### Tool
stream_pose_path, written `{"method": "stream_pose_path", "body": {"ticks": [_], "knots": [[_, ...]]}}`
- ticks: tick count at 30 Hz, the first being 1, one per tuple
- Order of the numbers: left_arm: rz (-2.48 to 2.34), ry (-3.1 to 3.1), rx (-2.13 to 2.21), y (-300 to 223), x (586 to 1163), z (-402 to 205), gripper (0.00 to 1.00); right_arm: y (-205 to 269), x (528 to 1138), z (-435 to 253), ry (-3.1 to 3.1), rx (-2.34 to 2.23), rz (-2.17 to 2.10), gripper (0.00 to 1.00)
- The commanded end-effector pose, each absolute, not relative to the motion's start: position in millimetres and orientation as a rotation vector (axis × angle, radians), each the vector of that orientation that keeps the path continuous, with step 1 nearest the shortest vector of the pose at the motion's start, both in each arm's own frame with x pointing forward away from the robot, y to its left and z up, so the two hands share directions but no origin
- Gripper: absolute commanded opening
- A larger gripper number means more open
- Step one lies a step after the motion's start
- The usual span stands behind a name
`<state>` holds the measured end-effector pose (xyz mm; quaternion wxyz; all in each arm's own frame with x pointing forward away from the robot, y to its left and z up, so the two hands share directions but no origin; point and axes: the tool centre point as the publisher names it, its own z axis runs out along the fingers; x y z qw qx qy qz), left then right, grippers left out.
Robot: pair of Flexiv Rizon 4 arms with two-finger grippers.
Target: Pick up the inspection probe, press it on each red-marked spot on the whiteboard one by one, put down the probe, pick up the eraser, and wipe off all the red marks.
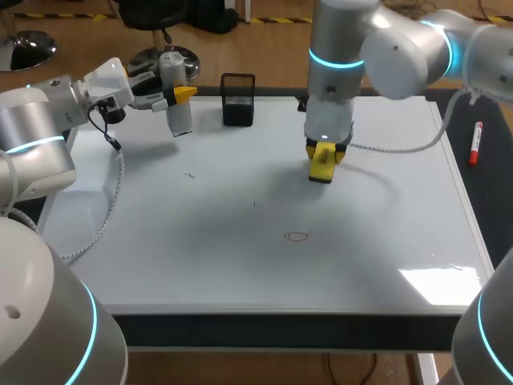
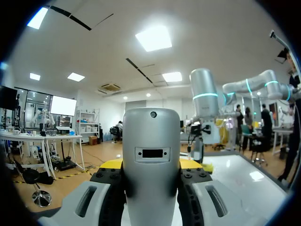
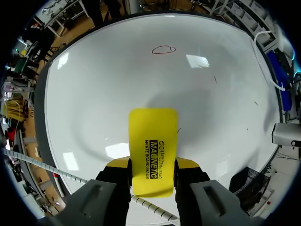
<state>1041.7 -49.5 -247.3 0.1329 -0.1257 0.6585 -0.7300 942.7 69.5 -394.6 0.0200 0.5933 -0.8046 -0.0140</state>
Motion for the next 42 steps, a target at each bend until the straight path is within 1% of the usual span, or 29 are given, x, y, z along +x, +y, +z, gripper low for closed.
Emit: {"method": "stream_pose_path", "body": {"ticks": [1, 10, 14, 27, 35, 42], "knots": [[-2.117, 1.907, -0.363, -50.0, 1041.8, -247.1, 0.00, 60.6, 954.7, -377.2, -2.502, 1.836, -0.032, 0.00], [-2.117, 1.907, -0.363, -50.0, 1041.8, -247.1, 0.00, 38.3, 995.0, -360.1, -2.570, 1.797, 0.031, 0.00], [-2.117, 1.907, -0.363, -50.0, 1041.8, -247.1, 0.00, 25.6, 1012.8, -356.7, -2.627, 1.755, -0.003, 0.00], [-2.117, 1.907, -0.363, -50.0, 1041.8, -247.1, 0.00, -17.2, 1055.8, -361.8, -2.669, 1.634, -0.016, 0.00], [-2.117, 1.907, -0.363, -50.0, 1041.8, -247.1, 0.00, -42.1, 1074.9, -361.0, -2.683, 1.568, 0.024, 0.00], [-2.117, 1.907, -0.363, -50.0, 1041.8, -247.1, 0.00, -62.4, 1077.5, -365.8, -2.701, 1.517, 0.032, 0.00]]}}
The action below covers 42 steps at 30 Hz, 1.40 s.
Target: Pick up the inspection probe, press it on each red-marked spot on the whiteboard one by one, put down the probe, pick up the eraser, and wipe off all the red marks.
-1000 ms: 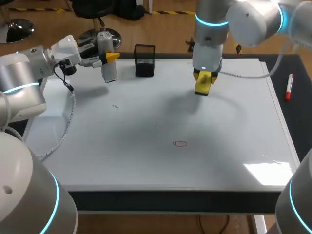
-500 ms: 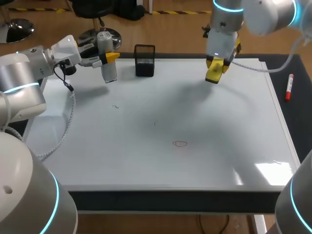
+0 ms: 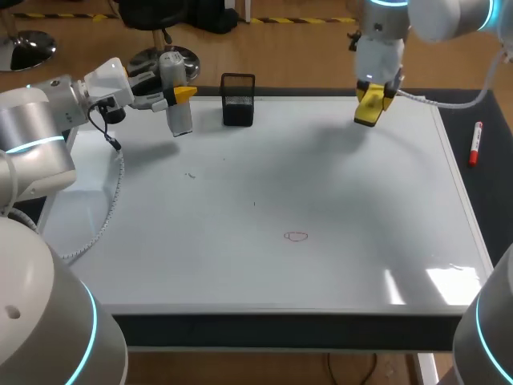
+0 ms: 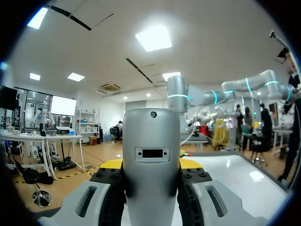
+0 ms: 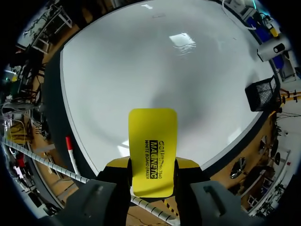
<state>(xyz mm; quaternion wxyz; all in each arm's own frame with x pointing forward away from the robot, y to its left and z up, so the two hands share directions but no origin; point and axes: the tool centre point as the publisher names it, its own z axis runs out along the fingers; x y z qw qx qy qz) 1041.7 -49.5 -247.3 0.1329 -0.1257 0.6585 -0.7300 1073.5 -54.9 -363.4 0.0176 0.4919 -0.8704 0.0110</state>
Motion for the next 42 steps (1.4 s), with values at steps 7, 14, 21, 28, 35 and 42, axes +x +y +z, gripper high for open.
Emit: {"method": "stream_pose_path", "body": {"ticks": [7, 14, 21, 28, 35, 42], "knots": [[-2.117, 1.907, -0.363, -50.0, 1041.8, -247.1, 0.00, -72.1, 1075.4, -368.5, -2.706, 1.493, 0.026, 0.00], [-2.117, 1.907, -0.363, -50.0, 1041.8, -247.1, 0.00, -79.2, 1076.1, -362.3, -2.734, 1.477, 0.039, 0.00], [-2.117, 1.907, -0.363, -50.0, 1041.8, -247.1, 0.00, -79.9, 1076.2, -360.0, -2.741, 1.479, 0.037, 0.00], [-2.117, 1.907, -0.363, -50.0, 1041.8, -247.1, 0.00, -79.9, 1076.2, -360.0, -2.741, 1.479, 0.037, 0.00], [-2.117, 1.907, -0.363, -50.0, 1041.8, -247.1, 0.00, -79.9, 1076.2, -360.0, -2.741, 1.479, 0.037, 0.00], [-2.117, 1.907, -0.363, -50.0, 1041.8, -247.1, 0.00, -79.9, 1076.2, -360.0, -2.741, 1.479, 0.037, 0.00]]}}
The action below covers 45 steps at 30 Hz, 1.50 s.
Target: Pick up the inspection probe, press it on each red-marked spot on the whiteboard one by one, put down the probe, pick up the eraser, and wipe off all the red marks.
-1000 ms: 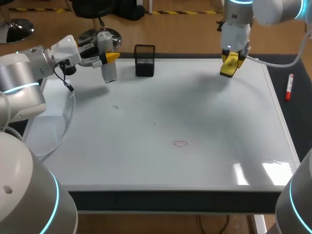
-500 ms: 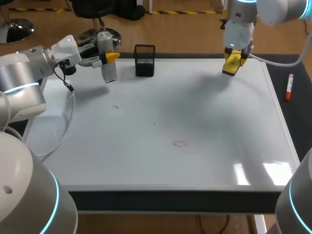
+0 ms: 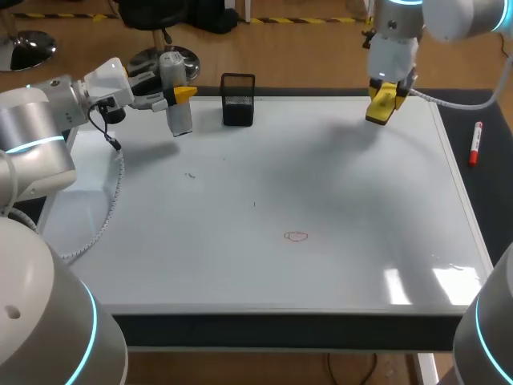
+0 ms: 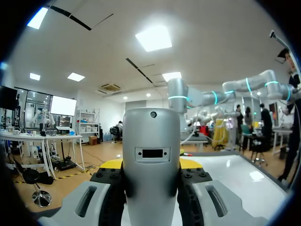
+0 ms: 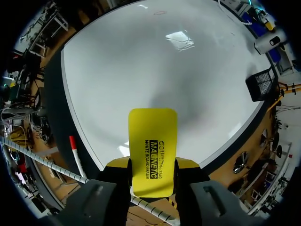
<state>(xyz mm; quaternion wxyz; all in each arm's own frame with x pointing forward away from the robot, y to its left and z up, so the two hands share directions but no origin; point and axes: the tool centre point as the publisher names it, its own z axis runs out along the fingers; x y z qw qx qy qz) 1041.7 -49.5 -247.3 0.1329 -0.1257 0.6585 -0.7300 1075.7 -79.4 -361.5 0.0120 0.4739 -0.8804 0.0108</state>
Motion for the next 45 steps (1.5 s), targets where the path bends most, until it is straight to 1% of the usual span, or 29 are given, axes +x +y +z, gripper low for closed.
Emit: {"method": "stream_pose_path", "body": {"ticks": [1, 18, 27, 35, 40, 45], "knots": [[-2.123, 1.908, -0.349, -52.9, 1039.7, -245.5, 0.00, -79.9, 1076.2, -360.0, -2.741, 1.479, 0.037, 0.00], [-2.267, 1.945, -0.078, -111.0, 979.7, -211.1, 0.00, -79.9, 1076.2, -360.0, -2.741, 1.479, 0.037, 0.00], [-2.408, 2.003, 0.049, -159.8, 937.3, -215.6, 0.00, -79.9, 1076.2, -360.0, -2.741, 1.479, 0.037, 0.00], [-2.519, 2.033, 0.096, -192.1, 902.6, -225.4, 0.00, -79.9, 1076.2, -360.0, -2.741, 1.479, 0.037, 0.00], [-2.565, 2.047, 0.120, -205.9, 885.5, -228.6, 0.00, -79.9, 1076.2, -360.0, -2.741, 1.479, 0.037, 0.00], [-2.578, 2.052, 0.119, -208.8, 880.8, -229.9, 0.00, -79.9, 1076.2, -360.0, -2.741, 1.479, 0.037, 0.00]]}}
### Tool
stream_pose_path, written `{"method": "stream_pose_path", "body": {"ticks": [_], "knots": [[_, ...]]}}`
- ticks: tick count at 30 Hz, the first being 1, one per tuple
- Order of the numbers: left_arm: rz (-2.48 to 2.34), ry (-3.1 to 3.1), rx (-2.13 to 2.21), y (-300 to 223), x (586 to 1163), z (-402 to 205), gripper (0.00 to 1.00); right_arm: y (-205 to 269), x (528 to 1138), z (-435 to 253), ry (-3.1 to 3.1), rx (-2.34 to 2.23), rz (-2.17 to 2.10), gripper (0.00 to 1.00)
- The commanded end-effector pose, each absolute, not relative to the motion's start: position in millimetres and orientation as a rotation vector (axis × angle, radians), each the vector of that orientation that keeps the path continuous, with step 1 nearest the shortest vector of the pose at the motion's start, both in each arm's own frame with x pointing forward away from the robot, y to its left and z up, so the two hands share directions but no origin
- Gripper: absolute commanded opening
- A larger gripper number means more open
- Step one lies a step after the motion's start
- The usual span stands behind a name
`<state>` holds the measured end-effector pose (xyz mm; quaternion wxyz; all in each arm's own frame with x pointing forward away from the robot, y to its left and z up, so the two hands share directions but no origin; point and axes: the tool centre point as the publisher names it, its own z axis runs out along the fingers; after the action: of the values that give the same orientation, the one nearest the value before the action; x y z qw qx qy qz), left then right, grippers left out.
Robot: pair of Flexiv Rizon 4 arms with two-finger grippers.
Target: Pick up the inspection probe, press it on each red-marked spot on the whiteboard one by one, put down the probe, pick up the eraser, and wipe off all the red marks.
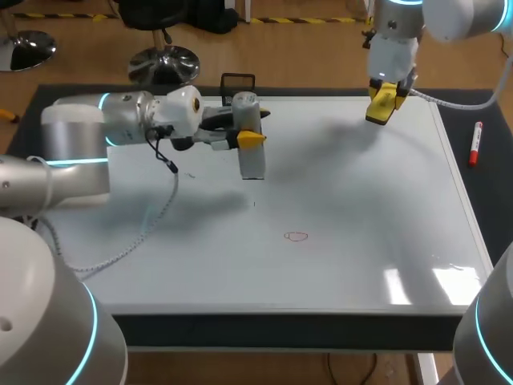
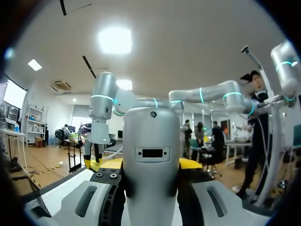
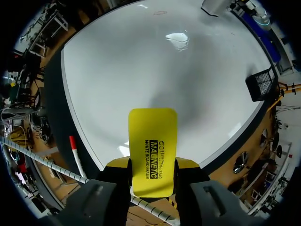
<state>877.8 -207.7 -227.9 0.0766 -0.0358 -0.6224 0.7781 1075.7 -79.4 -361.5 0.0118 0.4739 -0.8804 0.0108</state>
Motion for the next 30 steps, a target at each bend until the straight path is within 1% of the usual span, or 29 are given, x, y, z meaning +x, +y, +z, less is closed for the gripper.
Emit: {"method": "stream_pose_path", "body": {"ticks": [1, 26, 30], "knots": [[2.335, -1.858, -0.108, -208.8, 880.8, -229.9, 0.00, -79.9, 1076.2, -360.0, -2.741, 1.479, 0.037, 0.00], [2.327, -1.876, -0.116, -209.2, 881.2, -228.0, 0.00, -79.9, 1076.2, -360.0, -2.741, 1.479, 0.037, 0.00], [2.315, -1.877, -0.140, -215.9, 875.8, -226.7, 0.00, -79.9, 1076.2, -360.0, -2.741, 1.479, 0.037, 0.00]]}}
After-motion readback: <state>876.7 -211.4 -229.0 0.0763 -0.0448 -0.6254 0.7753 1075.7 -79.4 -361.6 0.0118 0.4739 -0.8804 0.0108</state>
